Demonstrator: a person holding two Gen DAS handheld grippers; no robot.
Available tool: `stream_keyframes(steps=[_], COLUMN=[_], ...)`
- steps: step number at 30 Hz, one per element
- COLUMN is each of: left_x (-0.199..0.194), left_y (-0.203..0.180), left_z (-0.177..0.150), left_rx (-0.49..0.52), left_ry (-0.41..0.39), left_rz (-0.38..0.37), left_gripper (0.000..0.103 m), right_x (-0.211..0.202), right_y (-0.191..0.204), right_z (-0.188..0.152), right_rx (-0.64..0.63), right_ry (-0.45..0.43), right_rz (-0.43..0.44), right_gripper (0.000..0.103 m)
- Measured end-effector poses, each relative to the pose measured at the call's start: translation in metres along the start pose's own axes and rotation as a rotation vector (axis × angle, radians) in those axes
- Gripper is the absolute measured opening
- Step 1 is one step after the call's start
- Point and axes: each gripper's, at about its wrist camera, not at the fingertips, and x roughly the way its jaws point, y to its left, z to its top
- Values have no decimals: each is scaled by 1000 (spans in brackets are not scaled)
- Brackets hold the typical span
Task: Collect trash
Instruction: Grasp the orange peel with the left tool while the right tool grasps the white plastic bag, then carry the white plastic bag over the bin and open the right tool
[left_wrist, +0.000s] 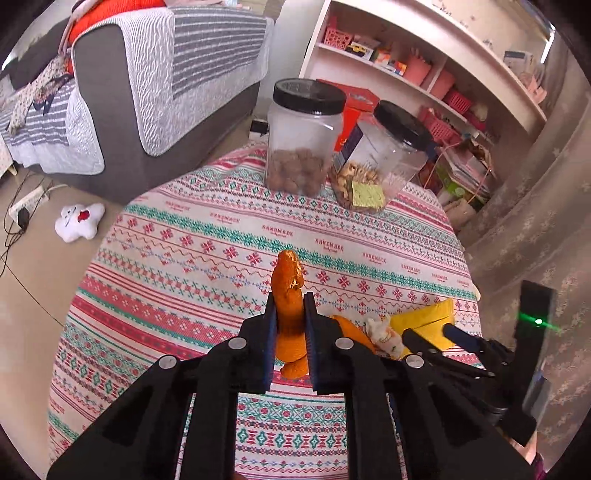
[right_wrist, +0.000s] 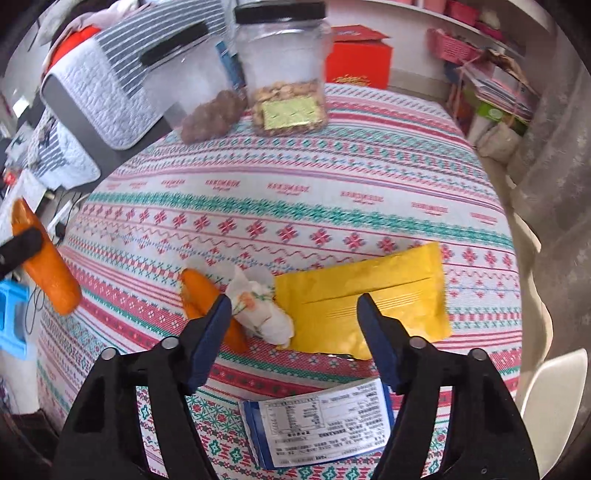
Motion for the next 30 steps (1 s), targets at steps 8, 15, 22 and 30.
stream_keyframes(steps=[8,15,22,30], left_x=[8,9,5,-19], left_y=[28,22,24,8], left_z=[5,4,5,10], left_rx=[-50,-30,-51,-33], left_ry=[44,35,10,-109], left_rz=[4,12,15,-1], left_gripper=[14,14,14,14], right_x=[28,20,-31,-83], right_y=[23,25,25,29], right_z=[-2,4,18,18], right_rx=[-99,-58,10,14], right_ry=[71,42,-130,-338], right_rz=[23,78,168,165], right_gripper=[46,30,30,30])
